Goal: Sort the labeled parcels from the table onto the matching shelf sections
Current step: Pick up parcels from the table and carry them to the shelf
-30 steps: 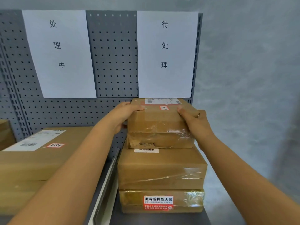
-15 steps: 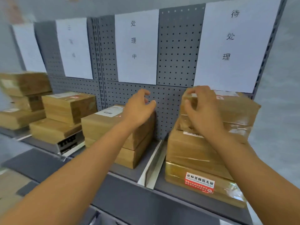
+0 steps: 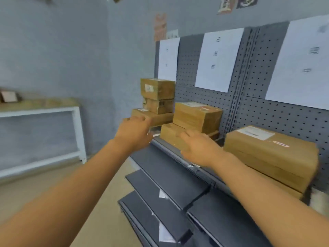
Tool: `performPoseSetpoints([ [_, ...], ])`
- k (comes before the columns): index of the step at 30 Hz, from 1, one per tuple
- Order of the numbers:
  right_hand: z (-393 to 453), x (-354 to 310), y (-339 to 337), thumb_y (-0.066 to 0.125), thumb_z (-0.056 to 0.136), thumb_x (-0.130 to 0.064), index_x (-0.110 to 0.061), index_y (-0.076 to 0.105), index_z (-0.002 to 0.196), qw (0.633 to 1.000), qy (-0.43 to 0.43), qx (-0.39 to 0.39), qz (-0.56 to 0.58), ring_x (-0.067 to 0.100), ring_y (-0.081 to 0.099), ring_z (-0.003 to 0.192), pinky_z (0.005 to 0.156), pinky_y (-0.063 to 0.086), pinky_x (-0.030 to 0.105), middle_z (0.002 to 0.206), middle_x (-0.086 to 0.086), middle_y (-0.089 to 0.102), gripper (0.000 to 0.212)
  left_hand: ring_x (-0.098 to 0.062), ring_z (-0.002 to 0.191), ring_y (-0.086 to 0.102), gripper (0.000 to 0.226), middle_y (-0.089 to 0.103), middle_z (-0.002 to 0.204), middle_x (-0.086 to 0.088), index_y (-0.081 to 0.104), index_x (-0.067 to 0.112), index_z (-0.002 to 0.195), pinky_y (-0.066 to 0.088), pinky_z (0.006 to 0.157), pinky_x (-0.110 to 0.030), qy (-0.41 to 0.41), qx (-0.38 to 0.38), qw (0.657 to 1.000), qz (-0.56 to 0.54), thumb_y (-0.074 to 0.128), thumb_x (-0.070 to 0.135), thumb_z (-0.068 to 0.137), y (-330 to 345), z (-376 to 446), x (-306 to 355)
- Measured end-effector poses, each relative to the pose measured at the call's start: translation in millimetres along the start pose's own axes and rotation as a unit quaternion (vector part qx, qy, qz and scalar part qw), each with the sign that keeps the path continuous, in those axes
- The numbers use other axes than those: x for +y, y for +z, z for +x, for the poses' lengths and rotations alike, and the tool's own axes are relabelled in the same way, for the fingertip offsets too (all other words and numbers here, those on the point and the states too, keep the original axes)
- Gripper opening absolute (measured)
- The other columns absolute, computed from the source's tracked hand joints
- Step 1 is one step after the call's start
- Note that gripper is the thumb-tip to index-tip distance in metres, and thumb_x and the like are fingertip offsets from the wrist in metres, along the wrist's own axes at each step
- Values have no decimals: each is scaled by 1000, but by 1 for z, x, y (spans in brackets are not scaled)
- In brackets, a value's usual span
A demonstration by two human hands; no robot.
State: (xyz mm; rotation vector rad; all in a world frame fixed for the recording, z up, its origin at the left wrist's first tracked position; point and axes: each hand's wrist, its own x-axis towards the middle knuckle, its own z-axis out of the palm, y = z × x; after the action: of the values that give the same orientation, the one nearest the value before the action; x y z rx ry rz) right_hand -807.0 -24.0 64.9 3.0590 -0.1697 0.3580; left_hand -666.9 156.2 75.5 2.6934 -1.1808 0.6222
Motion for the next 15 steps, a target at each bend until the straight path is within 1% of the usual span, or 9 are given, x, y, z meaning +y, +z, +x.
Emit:
performPoseSetpoints([
  [1, 24, -23, 9, 53, 97, -30, -19, 35, 149, 1000, -15, -13, 1, 29, 43, 127, 98, 40, 38, 141, 8, 44, 56, -34, 110, 56, 38, 60, 124, -9, 48, 16, 130, 42, 89, -40, -6, -3, 1000, 17, 47, 36, 97, 5, -6, -30],
  [3, 70, -69, 25, 52, 99, -31, -21, 30, 152, 999, -38, -14, 14, 28, 40, 130, 97, 40, 36, 145, 7, 42, 58, -32, 113, 55, 40, 59, 126, -9, 46, 17, 134, 42, 92, -39, -21, -16, 999, 37, 45, 36, 99, 14, -18, -87],
  [6, 136, -133, 45, 50, 100, -31, -21, 29, 153, 997, -71, 0, 20, 28, 37, 135, 106, 38, 41, 148, 6, 41, 58, -31, 114, 55, 42, 59, 126, -8, 44, 17, 138, 40, 97, -40, -49, -35, 996, 61, 43, 36, 100, 22, -33, -168],
  [8, 178, -173, 57, 51, 100, -32, -21, 29, 152, 995, -101, -2, 11, 29, 40, 133, 105, 38, 42, 146, 7, 43, 57, -30, 114, 54, 42, 58, 125, -8, 44, 18, 138, 40, 100, -41, -77, -46, 993, 74, 43, 35, 100, 25, -40, -217],
  [10, 219, -209, 69, 51, 99, -32, -21, 32, 150, 992, -125, 2, 17, 28, 42, 130, 102, 38, 39, 142, 5, 46, 56, -29, 113, 55, 41, 59, 122, -7, 45, 18, 137, 40, 99, -40, -104, -50, 989, 89, 44, 35, 99, 28, -45, -265],
  [15, 320, -285, 109, 48, 99, -26, -19, 36, 149, 983, -173, 6, 54, 26, 42, 130, 104, 38, 39, 139, 4, 48, 52, -28, 110, 56, 38, 60, 118, -5, 47, 18, 133, 40, 96, -37, -160, -67, 978, 118, 44, 33, 99, 53, -41, -372],
])
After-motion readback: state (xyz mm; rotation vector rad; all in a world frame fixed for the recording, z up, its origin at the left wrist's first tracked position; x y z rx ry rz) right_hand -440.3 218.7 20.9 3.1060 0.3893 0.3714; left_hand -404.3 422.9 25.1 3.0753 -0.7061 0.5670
